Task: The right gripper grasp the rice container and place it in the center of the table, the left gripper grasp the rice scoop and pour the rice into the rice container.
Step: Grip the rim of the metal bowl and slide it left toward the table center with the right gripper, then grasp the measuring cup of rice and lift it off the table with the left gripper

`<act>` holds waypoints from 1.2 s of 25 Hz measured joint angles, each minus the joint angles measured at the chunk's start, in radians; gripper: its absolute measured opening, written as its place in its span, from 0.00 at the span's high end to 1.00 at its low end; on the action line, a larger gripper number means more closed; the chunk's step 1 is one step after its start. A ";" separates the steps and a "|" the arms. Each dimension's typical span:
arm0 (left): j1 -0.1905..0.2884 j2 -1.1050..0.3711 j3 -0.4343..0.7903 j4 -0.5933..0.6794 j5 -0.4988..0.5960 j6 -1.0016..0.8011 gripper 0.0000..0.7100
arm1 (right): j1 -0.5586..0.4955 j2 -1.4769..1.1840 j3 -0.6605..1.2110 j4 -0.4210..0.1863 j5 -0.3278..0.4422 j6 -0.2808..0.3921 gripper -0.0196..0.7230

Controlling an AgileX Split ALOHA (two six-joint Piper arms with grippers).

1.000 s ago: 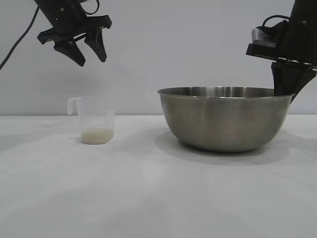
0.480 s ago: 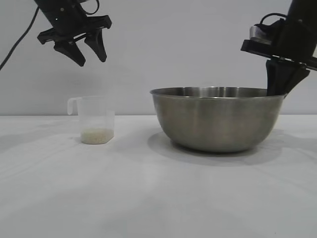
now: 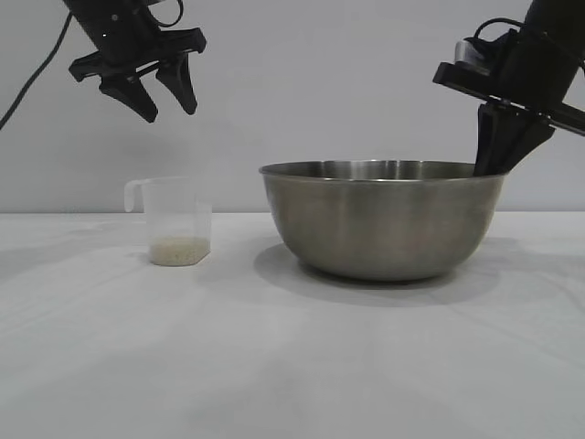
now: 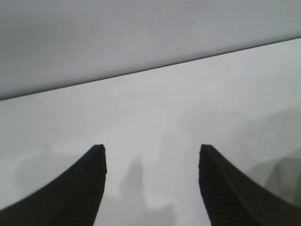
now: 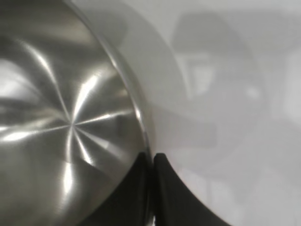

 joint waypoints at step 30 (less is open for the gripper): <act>0.000 0.000 0.000 0.000 0.021 0.002 0.46 | 0.000 -0.323 -0.060 -0.471 -0.001 0.155 0.31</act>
